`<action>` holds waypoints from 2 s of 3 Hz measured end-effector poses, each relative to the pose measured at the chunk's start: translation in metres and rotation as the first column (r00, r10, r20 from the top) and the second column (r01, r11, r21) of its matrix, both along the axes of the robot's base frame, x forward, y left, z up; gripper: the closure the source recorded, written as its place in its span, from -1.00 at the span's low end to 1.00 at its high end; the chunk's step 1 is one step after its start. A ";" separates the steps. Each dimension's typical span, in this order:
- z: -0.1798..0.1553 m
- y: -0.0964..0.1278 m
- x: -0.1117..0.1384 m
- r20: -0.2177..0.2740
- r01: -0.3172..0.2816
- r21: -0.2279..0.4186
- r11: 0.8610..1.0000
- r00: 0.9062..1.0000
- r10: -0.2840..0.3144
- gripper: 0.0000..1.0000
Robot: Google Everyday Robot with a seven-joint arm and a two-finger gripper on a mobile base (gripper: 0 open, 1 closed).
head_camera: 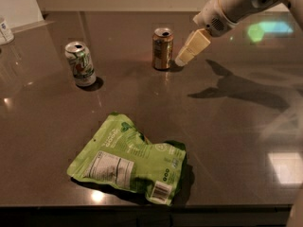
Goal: Knock orange can over
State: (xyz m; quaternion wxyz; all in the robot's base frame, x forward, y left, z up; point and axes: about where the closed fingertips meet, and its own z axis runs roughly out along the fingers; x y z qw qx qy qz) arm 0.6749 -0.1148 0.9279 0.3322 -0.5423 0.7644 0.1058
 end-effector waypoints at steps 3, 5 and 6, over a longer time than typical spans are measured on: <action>-0.025 0.049 0.046 -0.051 -0.016 0.112 0.994 0.998 0.022 -0.97; -0.030 0.060 0.052 -0.077 -0.015 0.127 0.992 0.997 0.025 -0.09; -0.026 0.061 0.049 -0.084 -0.020 0.134 0.991 0.996 0.031 0.37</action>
Offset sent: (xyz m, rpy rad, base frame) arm 0.0498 0.0525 -0.0191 0.1270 0.0449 0.0289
